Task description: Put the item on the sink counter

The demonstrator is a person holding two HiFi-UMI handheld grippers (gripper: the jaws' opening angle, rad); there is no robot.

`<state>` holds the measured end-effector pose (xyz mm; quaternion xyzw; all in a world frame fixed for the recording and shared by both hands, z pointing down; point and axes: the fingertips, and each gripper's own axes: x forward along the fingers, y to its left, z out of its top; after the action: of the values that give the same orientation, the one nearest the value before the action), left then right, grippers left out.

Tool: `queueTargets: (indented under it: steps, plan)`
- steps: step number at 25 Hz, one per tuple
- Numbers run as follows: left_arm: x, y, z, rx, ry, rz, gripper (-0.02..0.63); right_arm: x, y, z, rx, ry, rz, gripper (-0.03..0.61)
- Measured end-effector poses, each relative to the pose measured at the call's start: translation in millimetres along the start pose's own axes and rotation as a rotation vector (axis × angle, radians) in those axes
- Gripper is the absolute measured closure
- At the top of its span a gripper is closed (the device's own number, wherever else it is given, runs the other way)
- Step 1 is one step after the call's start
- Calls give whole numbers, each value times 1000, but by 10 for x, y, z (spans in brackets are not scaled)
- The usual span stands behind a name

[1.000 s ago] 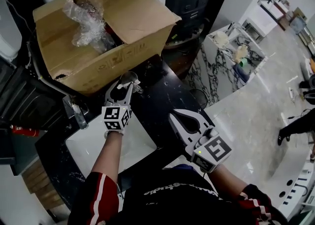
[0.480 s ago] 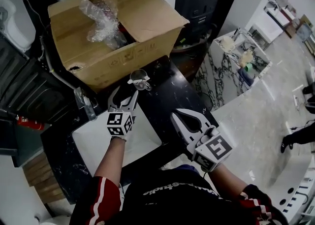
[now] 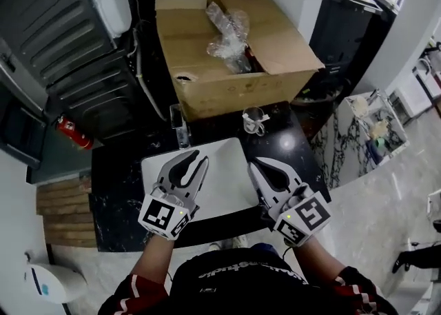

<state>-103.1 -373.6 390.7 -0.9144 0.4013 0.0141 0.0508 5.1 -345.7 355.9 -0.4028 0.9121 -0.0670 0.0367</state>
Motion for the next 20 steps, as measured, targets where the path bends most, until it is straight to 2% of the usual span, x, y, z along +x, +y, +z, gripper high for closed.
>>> queueTargets:
  steps: [2,5,8,13,20]
  plan:
    - [-446,110,215,-16,-31,80,570,84,244,12,-6,-7,47,538]
    - [-1030,311,348,-63,-42,201,598,236,542,15,-20,-11,116,538]
    - [-1491,461,281,-100,1,274,600,326,788,-29,-24,-1,141,538]
    - [-1916,546,305,-130,-7,321,600,358,1067,-70,-22,16,151,538]
    - [-1930,516,398,-141,-42,298,600,336,1201,-3,-66,15,129,541]
